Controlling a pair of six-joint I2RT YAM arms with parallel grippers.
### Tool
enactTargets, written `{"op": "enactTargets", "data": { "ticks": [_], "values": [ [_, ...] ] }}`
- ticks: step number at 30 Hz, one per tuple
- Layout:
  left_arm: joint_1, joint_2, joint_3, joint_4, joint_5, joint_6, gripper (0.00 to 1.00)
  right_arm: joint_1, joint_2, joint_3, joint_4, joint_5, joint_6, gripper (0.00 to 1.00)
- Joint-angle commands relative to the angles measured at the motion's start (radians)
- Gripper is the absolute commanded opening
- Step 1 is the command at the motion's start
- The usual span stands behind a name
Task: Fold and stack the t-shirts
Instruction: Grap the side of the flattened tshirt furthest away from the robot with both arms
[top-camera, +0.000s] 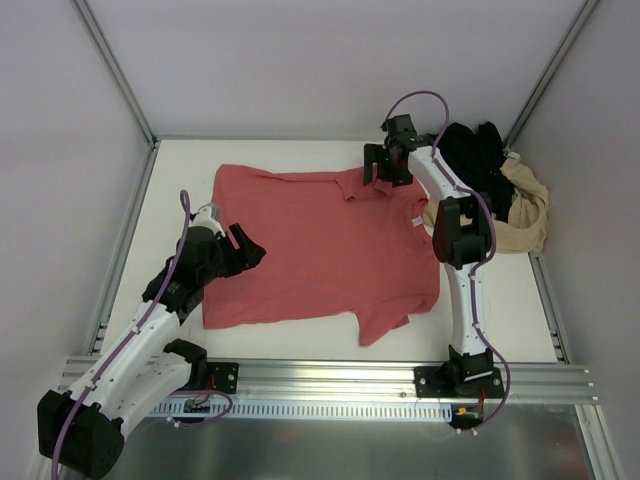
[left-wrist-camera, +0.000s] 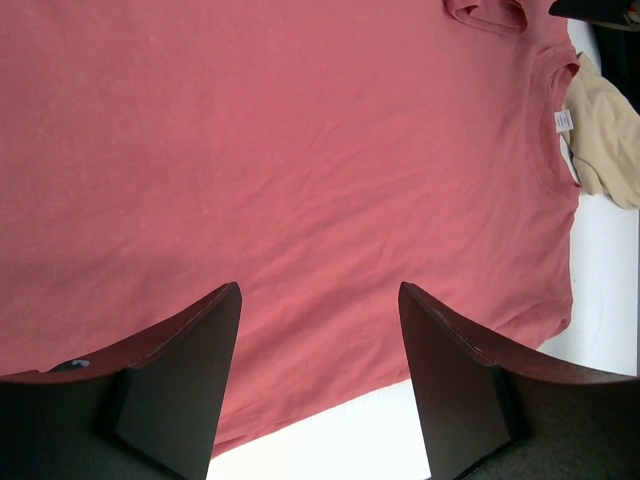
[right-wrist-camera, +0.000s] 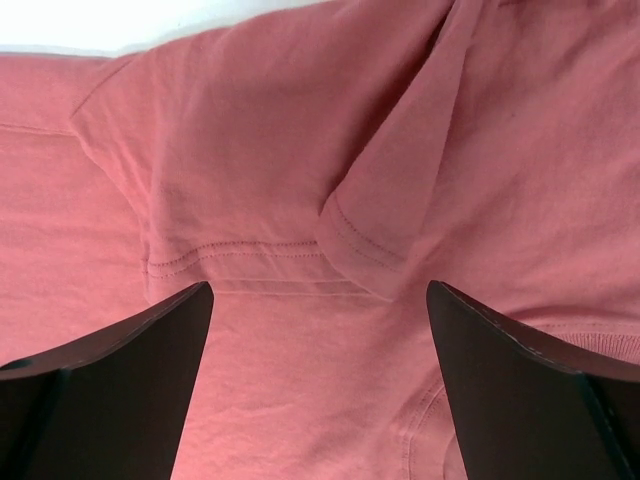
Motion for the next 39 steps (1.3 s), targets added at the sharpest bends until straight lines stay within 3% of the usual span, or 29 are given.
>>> {"op": "enactTargets", "data": {
  "ticks": [1,14,16,17,20,24,30,32,34,36,37,39],
  "values": [
    [-0.007,-0.003,-0.008,0.051,0.024,0.016,0.65,0.004,0.010,-0.010,0.041,-0.002,-0.017,0.93],
    [-0.007,-0.001,-0.005,0.046,0.007,0.034,0.66,-0.015,0.102,0.059,0.040,0.008,-0.007,0.78],
    [-0.007,0.003,-0.007,0.049,0.008,0.037,0.66,-0.018,0.102,0.058,0.043,0.008,-0.002,0.63],
    [-0.007,0.005,-0.008,0.051,0.008,0.039,0.66,-0.021,0.101,0.054,0.046,0.008,0.003,0.42],
    [-0.007,0.014,-0.010,0.054,0.007,0.041,0.66,-0.027,0.084,0.022,0.069,0.019,0.013,0.15],
    [-0.007,0.014,-0.013,0.052,0.005,0.050,0.66,-0.033,0.056,-0.008,0.087,0.039,0.013,0.05],
    [-0.007,0.026,-0.018,0.059,0.016,0.047,0.66,-0.067,-0.024,-0.082,0.118,0.085,0.010,0.05],
    [-0.007,0.034,-0.018,0.060,0.021,0.045,0.66,-0.079,-0.054,-0.102,0.119,0.102,0.010,0.14],
    [-0.007,0.037,-0.015,0.059,0.024,0.044,0.66,-0.096,-0.073,-0.126,0.118,0.139,0.009,0.32],
    [-0.007,0.035,-0.014,0.057,0.024,0.045,0.66,-0.119,-0.100,-0.162,0.122,0.160,0.007,0.39],
    [-0.007,0.035,-0.014,0.054,0.022,0.045,0.66,-0.128,-0.111,-0.174,0.129,0.160,0.010,0.54],
    [-0.007,0.031,-0.016,0.052,0.022,0.045,0.66,-0.151,-0.142,-0.199,0.141,0.154,0.015,0.60]
  ]
}}
